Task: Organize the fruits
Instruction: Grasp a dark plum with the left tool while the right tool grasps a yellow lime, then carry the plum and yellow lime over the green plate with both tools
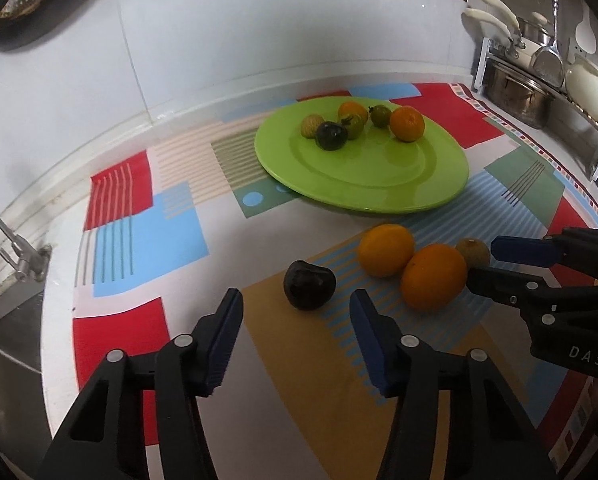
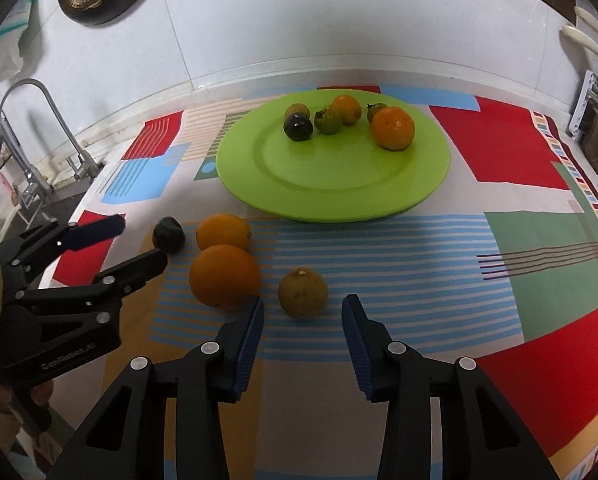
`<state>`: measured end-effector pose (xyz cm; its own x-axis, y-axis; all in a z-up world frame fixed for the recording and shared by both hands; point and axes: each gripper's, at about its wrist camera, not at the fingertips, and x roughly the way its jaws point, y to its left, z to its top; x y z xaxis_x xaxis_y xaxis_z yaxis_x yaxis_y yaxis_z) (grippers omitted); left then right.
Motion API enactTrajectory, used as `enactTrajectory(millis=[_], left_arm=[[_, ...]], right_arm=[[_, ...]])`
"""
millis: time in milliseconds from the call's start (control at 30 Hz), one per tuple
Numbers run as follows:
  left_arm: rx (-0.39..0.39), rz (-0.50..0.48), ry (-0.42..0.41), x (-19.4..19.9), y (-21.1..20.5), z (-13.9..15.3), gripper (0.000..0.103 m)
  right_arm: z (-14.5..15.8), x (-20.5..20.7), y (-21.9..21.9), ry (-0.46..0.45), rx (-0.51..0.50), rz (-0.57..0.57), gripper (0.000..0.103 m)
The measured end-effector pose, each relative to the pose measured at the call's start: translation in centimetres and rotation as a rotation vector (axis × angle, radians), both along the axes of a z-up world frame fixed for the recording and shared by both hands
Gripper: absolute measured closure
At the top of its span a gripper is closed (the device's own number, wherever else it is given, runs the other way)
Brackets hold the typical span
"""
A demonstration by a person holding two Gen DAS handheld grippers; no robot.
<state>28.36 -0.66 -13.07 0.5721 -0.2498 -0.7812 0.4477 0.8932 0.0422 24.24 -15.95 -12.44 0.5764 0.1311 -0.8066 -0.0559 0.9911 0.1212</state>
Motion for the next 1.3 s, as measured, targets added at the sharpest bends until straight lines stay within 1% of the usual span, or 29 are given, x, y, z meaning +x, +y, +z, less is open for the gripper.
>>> enactTrajectory(millis=[33,100,133,233,333,467,667,867,1300], left_arm=[[-0.001,-0.002,0.002,0.1,-0.1,-0.1,0.051],[-0.005,-0.001,0.006,0.4,-0.2,-0.2,0.056],[-0.011,-0.001,0.009,0.6,-0.2,-0.2,0.056],[-0.021,-0.004,0.017,1.0,-0.4,-0.3,0.061],[-0.029,-0.005,0.021,1.3,-0.5,-0.4,0.065],[-0.041,-0.009,0.033,1.6,-0.7,-0.5,0.073],[-0.047,-0.005,0.036,1.5,-0.7,-0.5,0.073],[-0.058,0.007,0.027,0.9,-0.5,0.2,0.073],[-0.082,0.035,-0.025,-1.5,-0.3,2.7,0.073]], right_arm=[[0.0,0.1,0.0,0.000,0.003,0.002,0.061],[-0.2,0.3,0.0,0.004,0.008,0.007,0.064],[-0.3,0.4,0.0,0.007,0.011,0.009,0.066],[-0.4,0.7,-0.1,0.009,0.016,0.008,0.066],[-0.6,1.0,-0.1,0.012,0.020,0.014,0.071],[-0.7,1.3,-0.2,0.015,0.024,0.011,0.073],[-0.7,1.3,-0.2,0.014,0.025,0.016,0.074],[-0.5,1.2,-0.2,0.005,0.029,0.022,0.074],[2.1,-0.2,-0.2,-0.062,0.028,0.046,0.074]])
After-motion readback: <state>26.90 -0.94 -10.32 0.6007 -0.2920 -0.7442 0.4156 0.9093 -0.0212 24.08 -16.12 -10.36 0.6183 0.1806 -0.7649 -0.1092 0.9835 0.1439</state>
